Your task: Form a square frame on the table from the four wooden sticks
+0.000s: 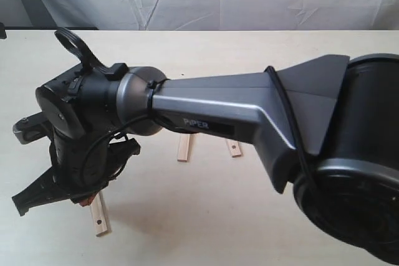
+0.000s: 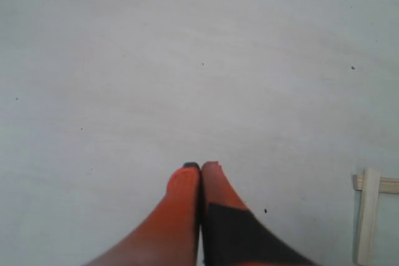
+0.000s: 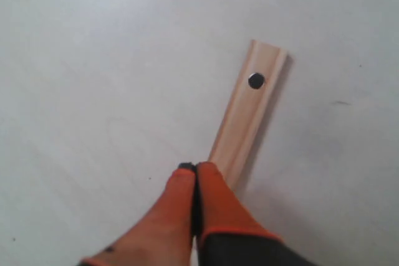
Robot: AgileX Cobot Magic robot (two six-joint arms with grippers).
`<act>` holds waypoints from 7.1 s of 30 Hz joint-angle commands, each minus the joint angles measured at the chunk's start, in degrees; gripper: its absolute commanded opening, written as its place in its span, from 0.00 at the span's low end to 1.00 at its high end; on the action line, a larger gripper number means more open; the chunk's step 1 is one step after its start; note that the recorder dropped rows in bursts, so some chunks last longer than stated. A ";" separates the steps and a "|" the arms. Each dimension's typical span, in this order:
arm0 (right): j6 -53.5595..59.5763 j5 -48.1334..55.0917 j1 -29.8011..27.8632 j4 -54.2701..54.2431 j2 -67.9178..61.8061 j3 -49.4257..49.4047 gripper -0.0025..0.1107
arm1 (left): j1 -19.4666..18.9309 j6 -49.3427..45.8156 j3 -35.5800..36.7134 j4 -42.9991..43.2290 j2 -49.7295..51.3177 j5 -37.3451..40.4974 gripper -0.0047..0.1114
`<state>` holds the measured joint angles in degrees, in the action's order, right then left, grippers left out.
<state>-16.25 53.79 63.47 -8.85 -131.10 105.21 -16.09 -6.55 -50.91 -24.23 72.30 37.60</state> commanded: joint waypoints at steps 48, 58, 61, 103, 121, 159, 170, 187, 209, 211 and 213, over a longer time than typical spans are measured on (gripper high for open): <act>64.86 2.49 -25.82 -0.67 18.21 -20.00 0.02 | 5.84 -4.55 4.93 -2.81 -0.56 -3.10 0.04; 82.37 -10.46 -26.25 -3.67 18.61 -31.84 0.02 | 9.38 -5.23 4.93 -2.96 -0.56 -3.22 0.04; 82.37 -11.94 -26.21 -5.38 18.49 -31.95 0.02 | 9.38 -5.23 4.93 -2.96 -0.56 -3.22 0.04; 62.61 -14.19 -30.18 -4.95 24.99 -31.73 0.12 | 11.95 -6.62 4.93 -1.40 -0.56 -3.28 0.04; 36.40 -3.41 -53.88 -12.44 35.23 -43.34 0.01 | 27.78 -6.99 4.93 -2.73 -0.56 -10.30 0.04; 33.69 -26.62 -57.14 -11.29 108.17 -78.21 0.01 | 27.67 -7.52 26.21 1.92 -30.26 -32.09 0.04; 33.58 -27.79 -60.41 -10.64 113.64 -83.42 0.01 | 27.67 -7.52 26.21 1.92 -30.26 -32.09 0.04; 10.44 -27.37 -64.14 10.69 123.71 -93.77 0.01 | 27.67 -7.52 26.21 1.92 -30.26 -32.09 0.04; 14.14 -32.59 -64.14 9.92 131.10 -105.21 0.01 | 27.67 -7.52 26.21 1.95 -30.26 -32.30 0.04; 14.14 -32.96 -64.14 8.85 131.10 -105.21 0.01 | 27.67 -7.52 26.21 1.95 -30.26 -32.30 0.04; 14.14 -32.96 -64.14 8.85 131.10 -105.21 0.01 | 27.67 -7.52 26.21 1.95 -30.26 -32.30 0.04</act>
<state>-2.36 22.08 -0.31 0.46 -0.32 0.31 11.43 -14.02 -24.91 -22.58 42.34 5.82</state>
